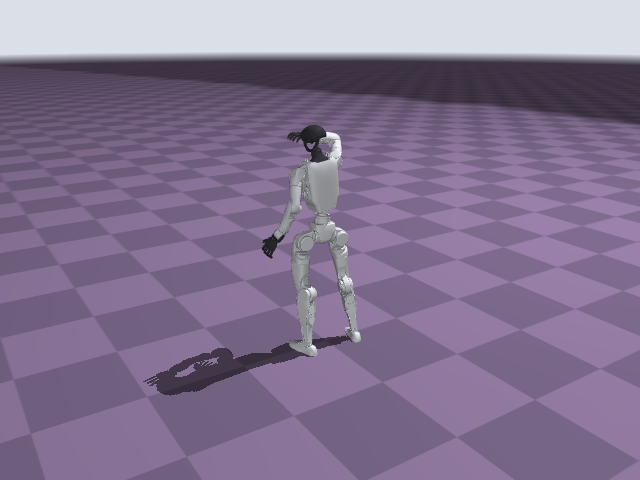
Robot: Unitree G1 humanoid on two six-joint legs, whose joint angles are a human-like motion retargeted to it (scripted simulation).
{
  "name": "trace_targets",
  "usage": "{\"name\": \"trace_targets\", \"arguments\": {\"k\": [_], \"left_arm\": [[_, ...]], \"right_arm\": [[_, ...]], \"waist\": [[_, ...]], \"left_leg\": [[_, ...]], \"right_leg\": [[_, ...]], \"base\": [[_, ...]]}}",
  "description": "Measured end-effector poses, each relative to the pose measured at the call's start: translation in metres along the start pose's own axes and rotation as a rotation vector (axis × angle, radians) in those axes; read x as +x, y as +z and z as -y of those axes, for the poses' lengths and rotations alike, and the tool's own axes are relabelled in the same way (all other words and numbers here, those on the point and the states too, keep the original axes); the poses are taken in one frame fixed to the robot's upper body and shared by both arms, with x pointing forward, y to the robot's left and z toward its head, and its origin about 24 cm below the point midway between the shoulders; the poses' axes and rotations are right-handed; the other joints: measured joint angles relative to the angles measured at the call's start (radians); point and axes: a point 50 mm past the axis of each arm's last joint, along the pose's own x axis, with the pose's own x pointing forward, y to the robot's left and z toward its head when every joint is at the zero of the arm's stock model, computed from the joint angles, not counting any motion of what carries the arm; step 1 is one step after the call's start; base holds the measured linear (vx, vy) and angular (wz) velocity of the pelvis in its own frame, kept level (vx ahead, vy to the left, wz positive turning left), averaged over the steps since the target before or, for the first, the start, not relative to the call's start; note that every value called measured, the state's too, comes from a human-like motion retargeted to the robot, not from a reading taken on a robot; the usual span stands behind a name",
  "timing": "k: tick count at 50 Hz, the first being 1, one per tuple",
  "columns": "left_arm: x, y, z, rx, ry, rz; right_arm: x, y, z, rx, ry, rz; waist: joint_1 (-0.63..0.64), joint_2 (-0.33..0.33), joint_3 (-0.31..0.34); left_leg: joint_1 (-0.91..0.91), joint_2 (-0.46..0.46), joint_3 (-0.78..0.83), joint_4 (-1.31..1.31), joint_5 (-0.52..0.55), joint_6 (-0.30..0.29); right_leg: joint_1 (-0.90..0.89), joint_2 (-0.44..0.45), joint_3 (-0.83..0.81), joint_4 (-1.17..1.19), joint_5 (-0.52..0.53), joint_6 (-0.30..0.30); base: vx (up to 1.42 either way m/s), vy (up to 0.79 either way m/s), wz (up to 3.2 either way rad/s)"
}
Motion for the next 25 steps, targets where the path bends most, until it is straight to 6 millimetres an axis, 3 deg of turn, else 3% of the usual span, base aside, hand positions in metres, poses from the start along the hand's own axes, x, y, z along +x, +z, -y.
{"name": "trace_targets", "arguments": {"k": [3, 8, 12, 15, 20, 25], "left_arm": [[0.002, 0.007, 0.003, -0.066, 0.017, 0.033], [0.000, 0.008, 0.004, -0.135, 0.042, 0.065], [-0.007, -0.008, 0.002, -0.122, 0.054, 0.030], [-0.014, -0.025, -0.002, -0.071, 0.052, -0.031], [-0.020, -0.047, -0.010, 0.043, 0.020, -0.144], [-0.018, -0.049, -0.004, 0.072, -0.005, -0.174]], "right_arm": [[-0.005, -0.001, 0.001, 0.037, -0.005, -0.025], [-0.039, -0.005, 0.016, 0.007, -0.043, -0.169], [-0.062, -0.007, 0.026, -0.041, -0.056, -0.275], [-0.067, -0.006, 0.029, -0.069, -0.051, -0.295], [-0.047, -0.002, 0.022, -0.095, -0.028, -0.192], [-0.009, 0.003, 0.004, -0.042, 0.016, -0.023]], "waist": [[0.001, 0.005, -0.001], [0.007, 0.010, 0.003], [0.006, 0.015, 0.005], [0.001, 0.010, 0.005], [-0.007, -0.010, -0.001], [-0.018, -0.003, -0.008]], "left_leg": [[0.000, 0.000, -0.005, 0.000, 0.000, -0.001], [-0.001, 0.000, -0.012, 0.001, 0.001, -0.007], [-0.002, 0.004, -0.006, 0.002, 0.001, -0.015], [0.000, 0.006, 0.004, 0.003, -0.001, -0.016], [0.007, 0.002, 0.022, 0.001, -0.005, -0.007], [0.010, 0.000, 0.028, -0.001, -0.006, 0.001]], "right_leg": [[0.004, -0.001, -0.006, 0.000, -0.001, 0.001], [0.009, 0.000, -0.015, -0.003, -0.001, 0.002], [0.006, 0.005, -0.010, -0.006, 0.001, 0.002], [0.003, 0.007, 0.000, -0.007, 0.002, 0.002], [-0.004, 0.004, 0.019, -0.005, 0.002, 0.002], [-0.008, 0.003, 0.028, -0.001, 0.001, 0.002]], "base": [[0.00, 0.00, 0.00], [0.00, 0.00, 0.00], [0.00, 0.00, 0.00], [0.00, 0.00, -0.06], [0.00, 0.00, -0.11], [0.00, 0.00, 0.00]]}}
